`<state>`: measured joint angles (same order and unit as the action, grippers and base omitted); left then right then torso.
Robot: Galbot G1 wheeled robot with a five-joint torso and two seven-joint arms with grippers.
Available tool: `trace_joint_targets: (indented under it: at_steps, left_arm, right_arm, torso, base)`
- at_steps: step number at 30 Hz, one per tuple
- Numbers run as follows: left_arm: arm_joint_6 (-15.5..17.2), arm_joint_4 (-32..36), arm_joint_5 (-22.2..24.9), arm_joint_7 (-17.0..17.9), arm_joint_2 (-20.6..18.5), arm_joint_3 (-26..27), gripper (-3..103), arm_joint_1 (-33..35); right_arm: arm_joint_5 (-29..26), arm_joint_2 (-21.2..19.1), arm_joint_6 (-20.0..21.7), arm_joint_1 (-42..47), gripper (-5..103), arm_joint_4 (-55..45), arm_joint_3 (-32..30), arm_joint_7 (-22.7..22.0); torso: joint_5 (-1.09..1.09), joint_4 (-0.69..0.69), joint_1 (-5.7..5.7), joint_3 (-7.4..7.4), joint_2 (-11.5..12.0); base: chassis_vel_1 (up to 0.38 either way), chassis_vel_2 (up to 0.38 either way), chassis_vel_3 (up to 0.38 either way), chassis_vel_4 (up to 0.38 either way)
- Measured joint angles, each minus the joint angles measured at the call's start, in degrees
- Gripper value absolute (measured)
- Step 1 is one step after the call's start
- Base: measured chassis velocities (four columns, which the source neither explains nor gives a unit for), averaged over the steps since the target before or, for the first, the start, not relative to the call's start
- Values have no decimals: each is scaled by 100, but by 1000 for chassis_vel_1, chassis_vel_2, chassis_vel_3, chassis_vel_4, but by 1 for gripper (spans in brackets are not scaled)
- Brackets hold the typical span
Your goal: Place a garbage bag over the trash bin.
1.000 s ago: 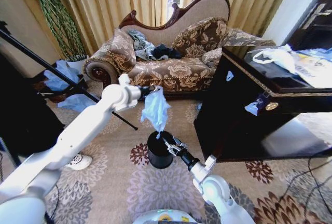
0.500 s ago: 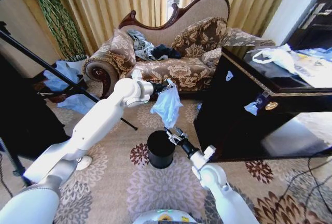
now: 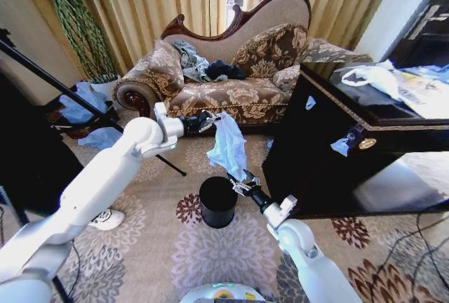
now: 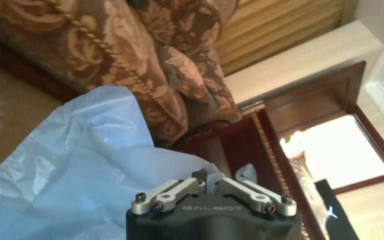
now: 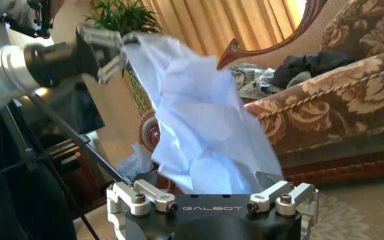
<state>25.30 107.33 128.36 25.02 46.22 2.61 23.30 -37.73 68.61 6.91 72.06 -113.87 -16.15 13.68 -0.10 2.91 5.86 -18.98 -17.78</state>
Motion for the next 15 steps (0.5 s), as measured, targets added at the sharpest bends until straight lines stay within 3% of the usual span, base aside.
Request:
trace_joint_targets:
  at_steps: [6,15]
  left_arm:
    - [27,6,-193,-152,-57,1,0,264]
    - [-5,-175,-268,-158,51,-293,0,-115]
  right_arm:
    - [-99,-28,-10,33,98,-151,-29,-54]
    - [47,87,-147,166,96,-281,179,-140]
  torso:
    - [2,0,0,0,0]
    - [1,1,0,0,0]
  base:
    - [0,0,0,0]
    - [0,0,0,0]
